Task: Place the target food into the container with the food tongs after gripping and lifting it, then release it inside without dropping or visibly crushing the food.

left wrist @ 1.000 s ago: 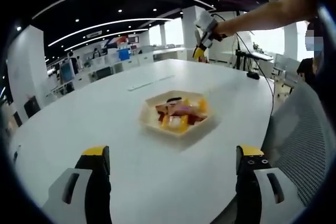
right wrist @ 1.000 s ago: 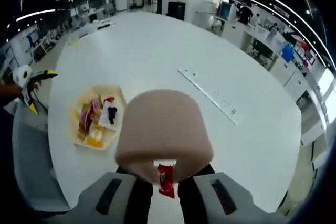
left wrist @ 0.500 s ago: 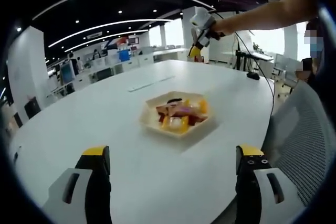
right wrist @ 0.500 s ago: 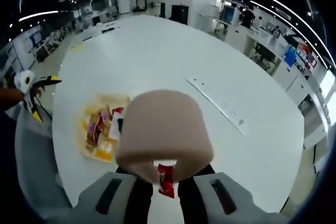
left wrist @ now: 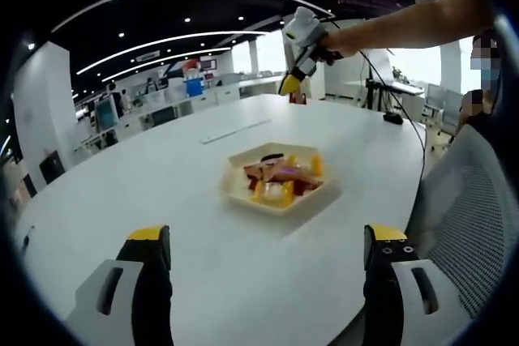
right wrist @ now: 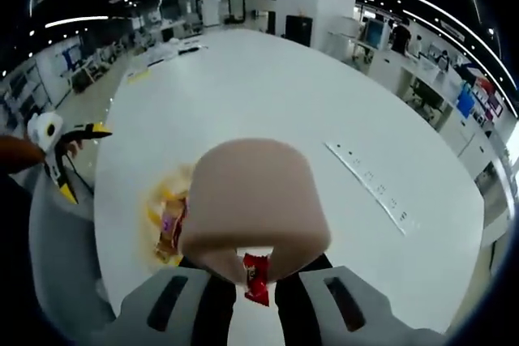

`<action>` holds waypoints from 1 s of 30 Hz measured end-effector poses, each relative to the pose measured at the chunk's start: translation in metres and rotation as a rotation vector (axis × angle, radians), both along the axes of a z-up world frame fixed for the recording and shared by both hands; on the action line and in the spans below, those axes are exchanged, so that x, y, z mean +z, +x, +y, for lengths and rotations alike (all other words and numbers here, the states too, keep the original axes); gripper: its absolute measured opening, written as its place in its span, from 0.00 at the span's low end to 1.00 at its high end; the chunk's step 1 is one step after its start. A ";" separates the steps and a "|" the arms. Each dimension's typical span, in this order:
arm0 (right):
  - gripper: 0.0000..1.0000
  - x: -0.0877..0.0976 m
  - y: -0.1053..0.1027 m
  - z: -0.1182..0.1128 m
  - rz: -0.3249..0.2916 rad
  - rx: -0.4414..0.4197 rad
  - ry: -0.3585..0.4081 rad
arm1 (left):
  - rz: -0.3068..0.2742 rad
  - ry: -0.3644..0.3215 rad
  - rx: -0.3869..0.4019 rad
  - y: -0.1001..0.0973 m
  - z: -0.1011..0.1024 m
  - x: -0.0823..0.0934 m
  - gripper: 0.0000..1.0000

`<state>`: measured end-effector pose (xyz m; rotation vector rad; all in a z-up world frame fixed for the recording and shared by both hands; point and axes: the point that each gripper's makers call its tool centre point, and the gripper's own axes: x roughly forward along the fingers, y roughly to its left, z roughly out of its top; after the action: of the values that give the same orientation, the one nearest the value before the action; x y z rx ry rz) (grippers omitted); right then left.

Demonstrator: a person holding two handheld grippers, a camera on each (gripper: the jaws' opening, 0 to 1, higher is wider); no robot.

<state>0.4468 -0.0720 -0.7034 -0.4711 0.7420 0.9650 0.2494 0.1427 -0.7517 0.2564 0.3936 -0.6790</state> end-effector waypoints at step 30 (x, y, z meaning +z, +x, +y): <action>0.18 0.003 -0.028 0.077 0.019 0.124 0.059 | 0.008 0.011 -0.008 -0.001 -0.002 -0.003 0.96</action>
<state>0.4189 0.0047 -0.7005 -0.4612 0.7056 1.1051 0.2480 0.1411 -0.7544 0.2660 0.4039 -0.6863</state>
